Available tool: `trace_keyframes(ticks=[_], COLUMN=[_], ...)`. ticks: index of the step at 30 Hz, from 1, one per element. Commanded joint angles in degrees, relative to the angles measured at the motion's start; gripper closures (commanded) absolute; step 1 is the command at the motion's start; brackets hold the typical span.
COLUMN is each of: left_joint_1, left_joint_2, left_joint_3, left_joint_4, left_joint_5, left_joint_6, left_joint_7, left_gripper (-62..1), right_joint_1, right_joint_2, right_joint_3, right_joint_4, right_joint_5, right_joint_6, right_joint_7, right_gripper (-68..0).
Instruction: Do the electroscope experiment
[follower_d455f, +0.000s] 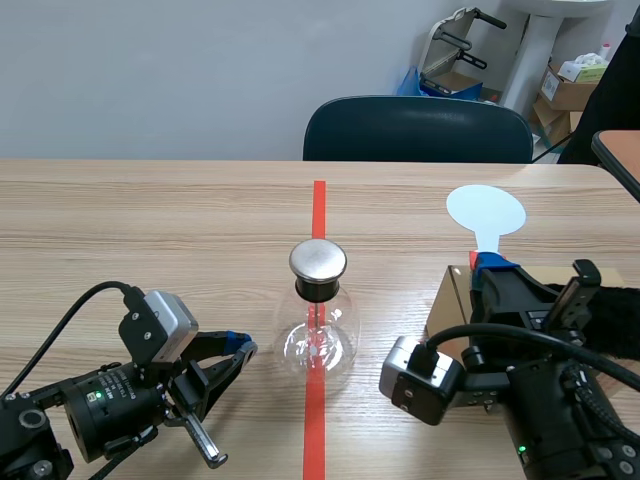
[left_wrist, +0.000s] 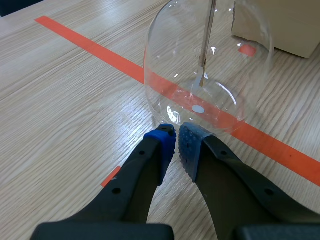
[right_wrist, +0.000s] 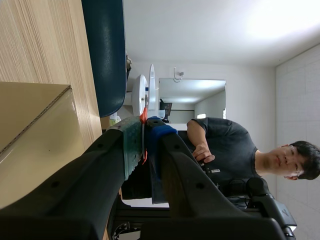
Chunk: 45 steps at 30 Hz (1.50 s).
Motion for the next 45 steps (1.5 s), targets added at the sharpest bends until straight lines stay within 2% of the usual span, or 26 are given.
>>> trace_keyframes(ticks=[1, 16, 22, 31, 33, 36, 42, 45], left_joint_1=[-0.26, -0.26, -0.26, -0.26, -0.26, -0.26, -0.26, -0.26], left_joint_2=[0.11, 0.11, 0.11, 0.11, 0.11, 0.11, -0.15, -1.2], left_joint_3=[-0.15, -0.15, -0.15, -0.15, -0.15, -0.15, -0.15, -0.15], left_joint_4=[0.94, 0.94, 0.94, 0.94, 0.94, 0.94, 0.94, 1.09], left_joint_5=[-0.35, -0.35, -0.35, -0.37, -0.37, -0.37, -0.48, -2.14], left_joint_6=[-0.09, -0.09, -0.09, -0.09, -0.09, -0.09, -0.09, -0.09], left_joint_7=[-0.74, -0.74, -0.74, -0.74, -0.74, -0.74, -0.76, -1.05], left_gripper=[-7.0, -7.0, -7.0, -7.0, -7.0, -7.0, -7.0, -7.3], right_joint_1=[-0.09, -0.09, -0.09, -0.46, -1.42, -3.45, -8.33, -10.36], right_joint_2=[0.61, 0.61, 0.61, 0.68, 0.85, 0.96, 1.92, 1.88], right_joint_3=[0.13, 0.13, 0.13, 0.13, 0.13, 0.17, 0.42, 1.95], right_joint_4=[0.7, 0.7, 0.7, 0.7, 0.7, 0.7, 0.7, 0.7], right_joint_5=[0.15, 0.2, 2.16, 0.31, 0.07, -0.31, -1.77, -1.75], right_joint_6=[-0.44, -0.44, -0.44, -0.94, -2.49, -8.35, -8.92, -8.92], right_joint_7=[-0.17, -0.17, -0.22, -0.37, -0.11, 0.96, 0.9, 0.92], right_gripper=[-1.8, -1.8, -1.8, -2.0, -2.0, -2.0, -2.0, -2.0])
